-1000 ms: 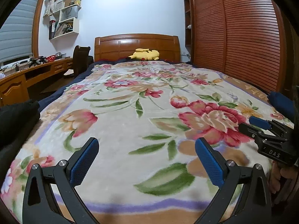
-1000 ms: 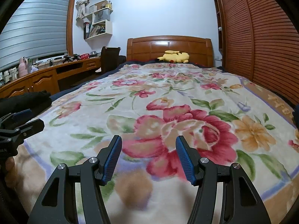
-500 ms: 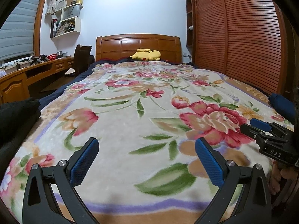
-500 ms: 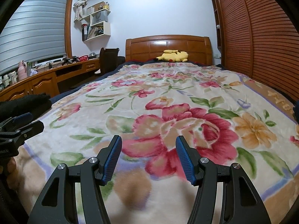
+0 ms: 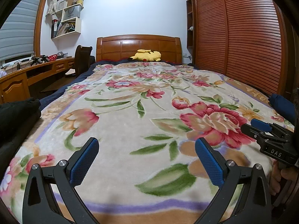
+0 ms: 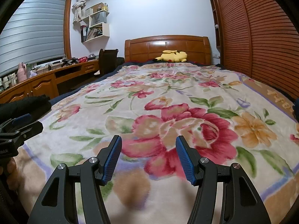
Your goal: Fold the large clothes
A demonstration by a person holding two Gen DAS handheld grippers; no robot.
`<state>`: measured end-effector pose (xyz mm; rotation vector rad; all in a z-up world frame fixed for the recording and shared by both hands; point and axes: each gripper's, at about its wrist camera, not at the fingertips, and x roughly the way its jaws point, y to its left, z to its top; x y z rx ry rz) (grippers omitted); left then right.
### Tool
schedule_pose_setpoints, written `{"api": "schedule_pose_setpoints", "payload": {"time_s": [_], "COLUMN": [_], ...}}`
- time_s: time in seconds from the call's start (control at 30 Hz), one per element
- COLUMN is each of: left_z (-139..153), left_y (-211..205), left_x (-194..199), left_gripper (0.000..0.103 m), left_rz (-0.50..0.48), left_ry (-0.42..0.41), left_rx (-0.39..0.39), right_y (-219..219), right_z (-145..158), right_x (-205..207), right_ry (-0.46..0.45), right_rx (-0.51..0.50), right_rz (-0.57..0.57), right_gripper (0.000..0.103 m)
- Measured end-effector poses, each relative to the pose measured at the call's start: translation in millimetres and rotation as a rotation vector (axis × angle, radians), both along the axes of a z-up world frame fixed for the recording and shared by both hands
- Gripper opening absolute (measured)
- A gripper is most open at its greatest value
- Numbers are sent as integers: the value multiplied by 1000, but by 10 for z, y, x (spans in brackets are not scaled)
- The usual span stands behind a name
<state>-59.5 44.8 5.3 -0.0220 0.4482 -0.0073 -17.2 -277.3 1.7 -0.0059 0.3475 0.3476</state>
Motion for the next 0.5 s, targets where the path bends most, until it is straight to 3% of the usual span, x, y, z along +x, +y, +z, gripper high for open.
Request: {"api": "schedule_pose_setpoints", "payload": {"time_s": [0.5], "left_z": [-6], "left_y": [-1], "left_x": [0], "left_gripper": [103], "left_rz": [1], "left_ry": [-1], "left_rx": [2], "right_y": [-24], "right_z": [-5], "right_x": [7], "right_ry": [-1], "right_rx": [6], "right_rz": [1], "right_gripper": [62]}}
